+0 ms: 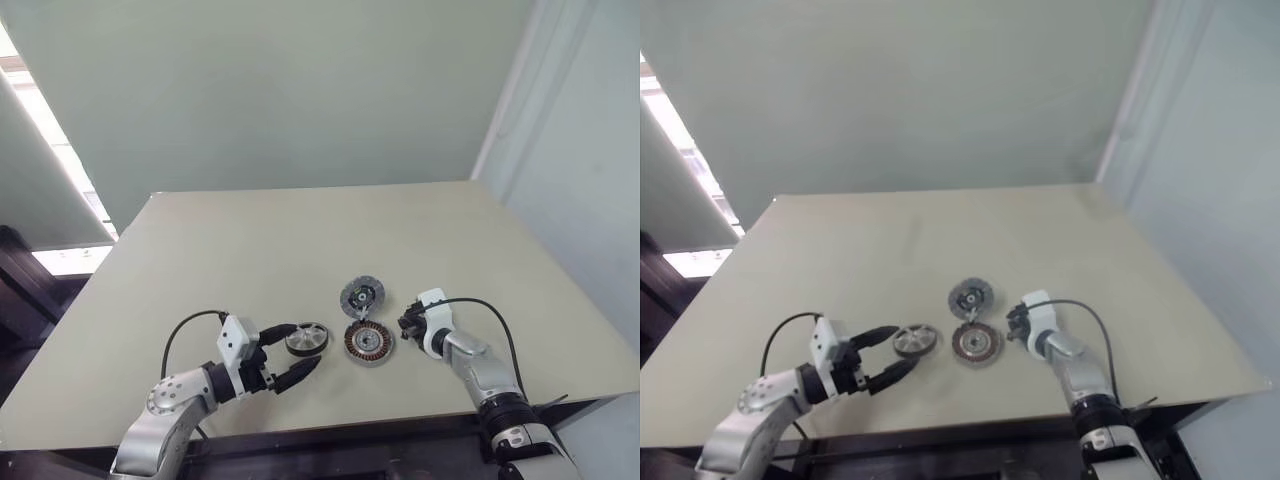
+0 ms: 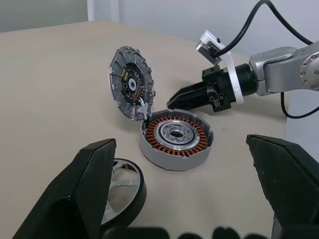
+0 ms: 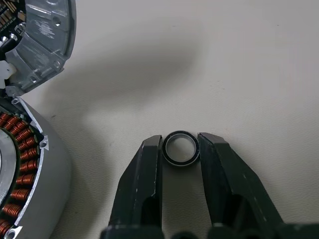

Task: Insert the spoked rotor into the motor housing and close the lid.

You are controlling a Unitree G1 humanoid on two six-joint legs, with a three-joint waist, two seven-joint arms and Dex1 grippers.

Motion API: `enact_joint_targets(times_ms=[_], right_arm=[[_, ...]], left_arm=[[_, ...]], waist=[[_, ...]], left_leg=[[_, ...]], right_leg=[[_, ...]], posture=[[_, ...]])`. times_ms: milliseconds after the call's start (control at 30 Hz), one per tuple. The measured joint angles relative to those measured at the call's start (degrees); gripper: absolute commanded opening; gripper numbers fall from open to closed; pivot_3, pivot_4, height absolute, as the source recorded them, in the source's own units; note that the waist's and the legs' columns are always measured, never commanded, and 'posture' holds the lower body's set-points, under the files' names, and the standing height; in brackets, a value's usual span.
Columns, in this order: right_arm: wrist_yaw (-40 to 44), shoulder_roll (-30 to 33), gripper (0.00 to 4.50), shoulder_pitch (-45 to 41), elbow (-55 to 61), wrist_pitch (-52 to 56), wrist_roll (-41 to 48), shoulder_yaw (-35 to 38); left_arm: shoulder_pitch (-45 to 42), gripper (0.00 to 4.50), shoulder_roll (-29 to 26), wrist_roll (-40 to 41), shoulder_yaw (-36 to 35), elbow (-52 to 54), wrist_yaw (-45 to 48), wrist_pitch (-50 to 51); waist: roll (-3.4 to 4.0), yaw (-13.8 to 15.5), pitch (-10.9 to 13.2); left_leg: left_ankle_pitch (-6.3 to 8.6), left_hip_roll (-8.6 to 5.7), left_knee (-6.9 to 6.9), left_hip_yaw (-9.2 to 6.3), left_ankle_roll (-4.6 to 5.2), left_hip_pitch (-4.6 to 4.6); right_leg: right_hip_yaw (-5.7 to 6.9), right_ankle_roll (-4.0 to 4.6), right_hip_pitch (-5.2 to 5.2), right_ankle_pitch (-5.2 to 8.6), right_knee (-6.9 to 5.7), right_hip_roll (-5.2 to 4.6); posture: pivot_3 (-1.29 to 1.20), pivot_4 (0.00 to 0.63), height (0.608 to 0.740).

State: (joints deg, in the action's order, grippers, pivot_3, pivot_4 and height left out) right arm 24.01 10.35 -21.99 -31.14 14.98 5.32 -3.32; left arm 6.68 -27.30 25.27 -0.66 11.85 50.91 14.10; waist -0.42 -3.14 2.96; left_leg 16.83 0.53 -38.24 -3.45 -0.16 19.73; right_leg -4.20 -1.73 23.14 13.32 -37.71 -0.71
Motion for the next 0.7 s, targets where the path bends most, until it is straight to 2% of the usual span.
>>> enact_joint_targets(times_ms=[267, 467, 700], right_arm=[[-1.6, 0.1, 0.78, 0.5, 4.2, 0.0, 0.2, 1.0], [-1.3, 1.0, 0.78, 1.8, 14.4, 3.0, 0.3, 1.5], [3.2, 2.0, 0.78, 7.5, 27.5, 11.5, 1.5, -3.3]], left_arm=[[-0.7, 4.5, 0.0, 0.0, 0.1, 0.0, 0.1, 0.1], [-1.4, 4.5, 0.2, -0.2, 0.6, -0.7, 0.5, 0.1], [-1.7, 4.5, 0.2, -0.3, 1.5, -2.4, 1.7, -0.8]], waist=[[0.02, 0.0, 0.0], [0.03, 0.0, 0.0], [0.03, 0.0, 0.0]], left_leg=[[0.0, 0.0, 0.0, 0.0, 0.0, 0.02], [0.0, 0.0, 0.02, -0.01, 0.0, 0.03], [0.0, 0.0, 0.02, -0.02, 0.0, 0.06]], right_leg=[[-0.01, -0.07, 0.02, -0.04, 0.0, 0.0], [0.0, -0.13, 0.04, -0.07, 0.0, 0.0], [0.02, -0.12, 0.08, -0.07, 0.0, 0.0]], posture=[[0.0, 0.0, 0.74], [0.0, 0.0, 0.74], [0.0, 0.0, 0.74]])
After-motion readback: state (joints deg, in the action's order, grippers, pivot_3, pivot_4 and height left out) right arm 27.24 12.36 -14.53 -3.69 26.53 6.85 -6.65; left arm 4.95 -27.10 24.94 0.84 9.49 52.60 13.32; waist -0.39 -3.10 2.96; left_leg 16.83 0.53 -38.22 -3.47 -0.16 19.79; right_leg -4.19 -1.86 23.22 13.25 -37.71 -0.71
